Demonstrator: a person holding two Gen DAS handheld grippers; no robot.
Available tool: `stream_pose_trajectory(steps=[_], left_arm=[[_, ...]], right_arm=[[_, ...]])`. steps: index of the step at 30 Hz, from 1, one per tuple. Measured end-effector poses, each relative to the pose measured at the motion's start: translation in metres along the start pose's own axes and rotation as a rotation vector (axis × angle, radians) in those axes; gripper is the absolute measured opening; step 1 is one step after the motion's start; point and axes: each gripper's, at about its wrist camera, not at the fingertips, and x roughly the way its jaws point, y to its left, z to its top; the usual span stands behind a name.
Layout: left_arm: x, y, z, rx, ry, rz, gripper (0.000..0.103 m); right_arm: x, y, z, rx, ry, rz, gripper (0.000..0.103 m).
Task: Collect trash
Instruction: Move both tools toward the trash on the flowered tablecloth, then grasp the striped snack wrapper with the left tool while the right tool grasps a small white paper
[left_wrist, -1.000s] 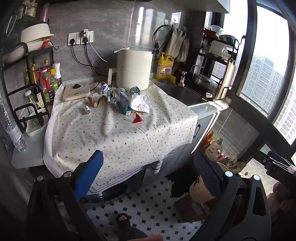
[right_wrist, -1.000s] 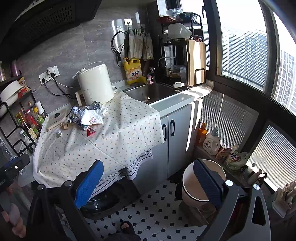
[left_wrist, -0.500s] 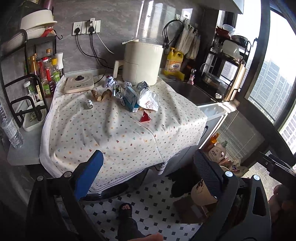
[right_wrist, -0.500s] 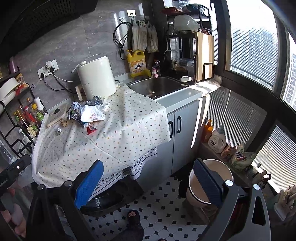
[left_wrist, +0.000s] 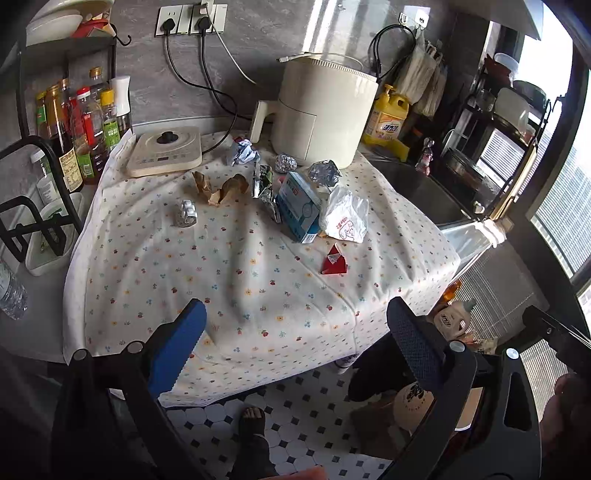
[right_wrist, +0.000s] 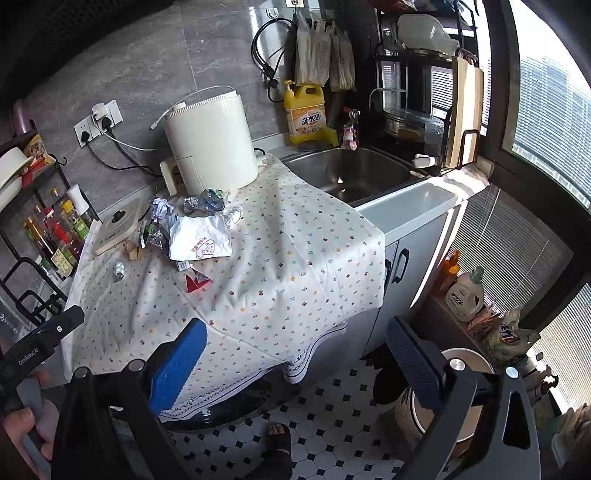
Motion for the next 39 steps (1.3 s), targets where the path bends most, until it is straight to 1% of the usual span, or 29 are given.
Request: stream_pose_trajectory(steps=[7,14,19,23,26,29,30,31,32,33,34,35,36,38,39], left_arm=[[0.041,0.033,0.033,-0.044,0.014,0.023,0.097],[0.072,0.069,0.062,-0.071,0.026,0.047,0.097],[0.093,0.096,0.077,-0.082,0.049,0.073,0.097],[0.102,0.117,0.087,-0.087,0.050,0.084,0.097],[0.109,0.129,0.094,-0.090,0.053,0.089,0.097],[0.114,0.135,0.100,-0.084,0.048,0.082,0.097],[0.115,0.135,0.101,-0.079,0.045,0.078,0.097],[0.116,0.135,0.103,-0.076,0.042,0.072,0.097],[0.116,0.134,0.105,-0.074,0.039,0.062,0.097],[0.118,0.134,0.106,-0.074,0.036,0.051,0.097],[0.119,0.133,0.107,-0.074,0.035,0.037,0.097],[0.121,0.131,0.108,-0.074,0.032,0.021,0.097],[0.123,0.129,0.109,-0.071,0.030,0.006,0.097],[0.129,0.122,0.112,-0.058,0.029,-0.021,0.096],[0.133,0.117,0.114,-0.048,0.029,-0.039,0.093]], right_arm=[[0.051,0.043,0.037,-0.053,0.027,0.033,0.095],[0.103,0.091,0.064,-0.093,0.070,0.069,0.095],[0.141,0.127,0.078,-0.118,0.099,0.097,0.095],[0.174,0.153,0.086,-0.117,0.133,0.126,0.095],[0.197,0.166,0.088,-0.100,0.163,0.135,0.091],[0.213,0.176,0.088,-0.093,0.194,0.141,0.081],[0.217,0.179,0.088,-0.094,0.203,0.145,0.071],[0.220,0.180,0.088,-0.098,0.215,0.152,0.056],[0.225,0.182,0.087,-0.102,0.230,0.160,0.046],[0.228,0.183,0.087,-0.108,0.247,0.168,0.024],[0.230,0.183,0.086,-0.108,0.257,0.175,0.012],[0.229,0.182,0.086,-0.103,0.254,0.184,0.010],[0.226,0.181,0.087,-0.102,0.243,0.189,0.005],[0.218,0.177,0.089,-0.106,0.217,0.199,0.003],[0.214,0.174,0.090,-0.101,0.208,0.205,0.003]])
